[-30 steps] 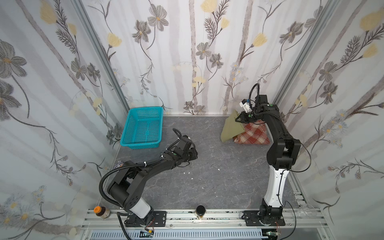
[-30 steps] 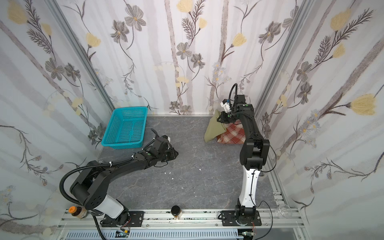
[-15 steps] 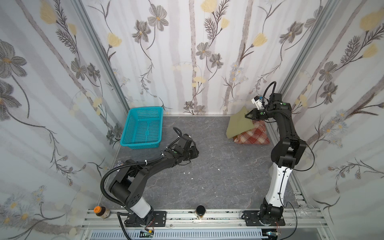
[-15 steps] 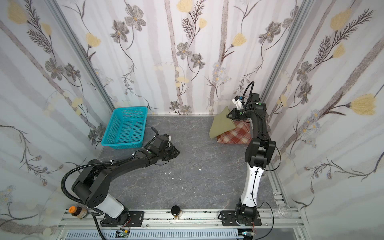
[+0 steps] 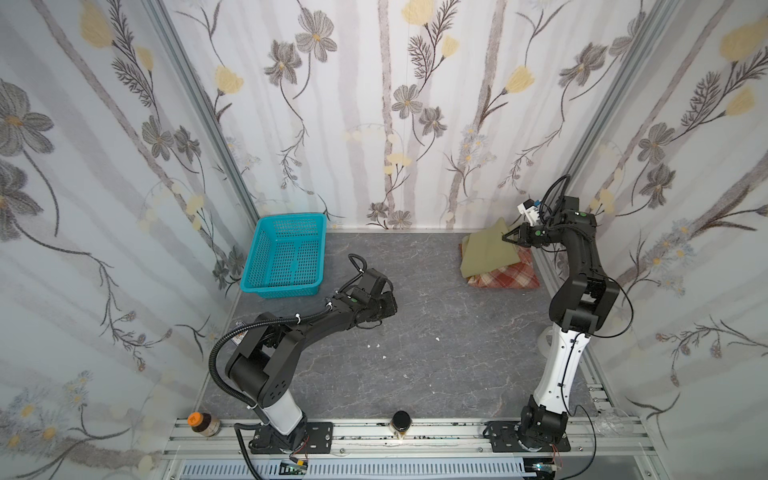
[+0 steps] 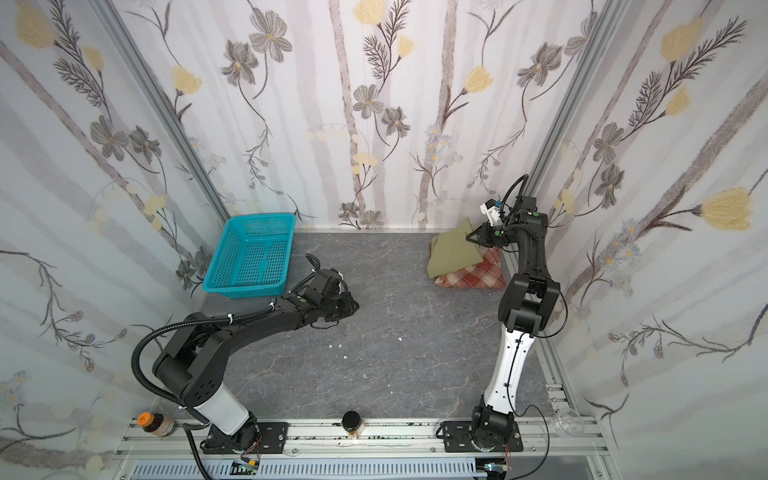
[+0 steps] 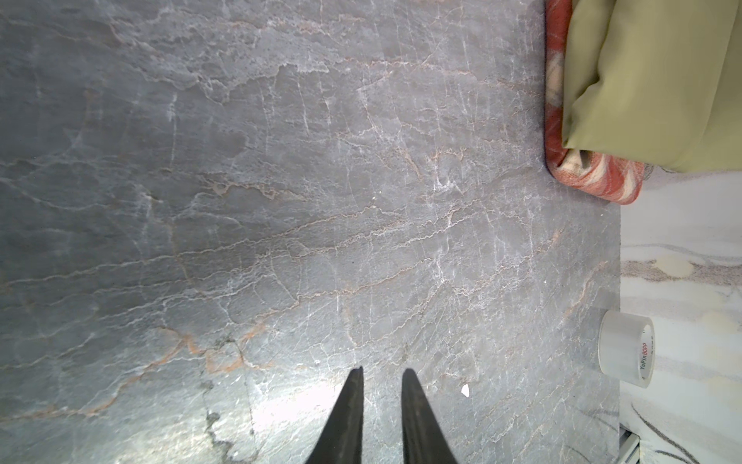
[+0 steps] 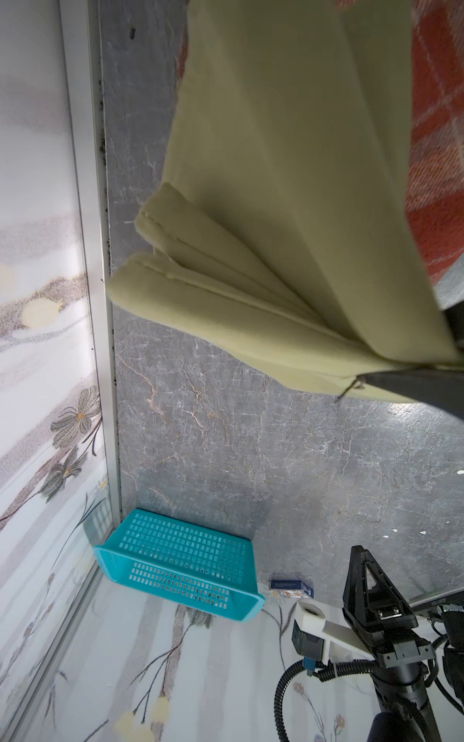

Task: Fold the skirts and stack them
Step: 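Lift the folded green skirt with the right gripper and carry it onto the plaid skirt, then lower the green skirt onto the plaid skirt and open the right gripper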

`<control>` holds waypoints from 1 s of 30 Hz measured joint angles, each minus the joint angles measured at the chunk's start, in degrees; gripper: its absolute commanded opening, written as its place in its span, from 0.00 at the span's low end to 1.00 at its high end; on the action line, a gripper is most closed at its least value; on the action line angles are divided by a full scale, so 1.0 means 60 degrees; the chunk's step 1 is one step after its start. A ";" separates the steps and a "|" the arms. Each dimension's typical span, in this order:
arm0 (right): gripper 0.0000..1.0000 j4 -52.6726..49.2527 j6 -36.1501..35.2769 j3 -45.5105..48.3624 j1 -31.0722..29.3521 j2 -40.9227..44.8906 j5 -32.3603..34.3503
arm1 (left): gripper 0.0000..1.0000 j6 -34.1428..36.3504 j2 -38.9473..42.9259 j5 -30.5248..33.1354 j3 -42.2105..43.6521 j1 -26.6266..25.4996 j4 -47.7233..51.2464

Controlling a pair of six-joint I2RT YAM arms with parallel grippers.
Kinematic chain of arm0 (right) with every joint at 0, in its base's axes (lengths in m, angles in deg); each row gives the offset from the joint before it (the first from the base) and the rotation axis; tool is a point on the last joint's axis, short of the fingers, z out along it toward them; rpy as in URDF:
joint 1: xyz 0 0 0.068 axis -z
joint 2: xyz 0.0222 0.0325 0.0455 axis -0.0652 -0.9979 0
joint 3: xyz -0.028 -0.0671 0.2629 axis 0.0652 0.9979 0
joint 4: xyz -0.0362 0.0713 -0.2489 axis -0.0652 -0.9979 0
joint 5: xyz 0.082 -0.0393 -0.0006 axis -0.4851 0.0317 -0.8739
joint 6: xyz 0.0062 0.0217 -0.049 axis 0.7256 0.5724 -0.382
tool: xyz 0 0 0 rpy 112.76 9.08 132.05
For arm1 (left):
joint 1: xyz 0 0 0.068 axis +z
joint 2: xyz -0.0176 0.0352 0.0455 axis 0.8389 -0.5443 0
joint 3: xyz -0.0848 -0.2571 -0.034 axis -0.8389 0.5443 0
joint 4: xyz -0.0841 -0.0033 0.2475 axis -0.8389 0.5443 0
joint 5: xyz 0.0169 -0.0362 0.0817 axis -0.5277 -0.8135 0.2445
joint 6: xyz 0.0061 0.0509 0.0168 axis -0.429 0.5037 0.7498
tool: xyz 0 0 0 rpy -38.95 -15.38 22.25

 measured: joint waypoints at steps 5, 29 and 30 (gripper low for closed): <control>0.00 0.0000 0.0000 -0.0015 0.0310 -0.0175 -0.0357 | 0.20 -0.0066 -0.0164 0.0000 -0.0066 0.0000 0.0157; 0.00 0.0226 0.0452 -0.0036 0.0707 -0.0973 -0.0018 | 0.20 -0.0244 -0.0284 0.0149 -0.0098 0.0007 0.0528; 0.00 0.0248 0.0474 -0.0036 0.0710 -0.1013 0.0124 | 0.20 -0.0244 -0.0302 0.0149 -0.0095 0.0007 0.0557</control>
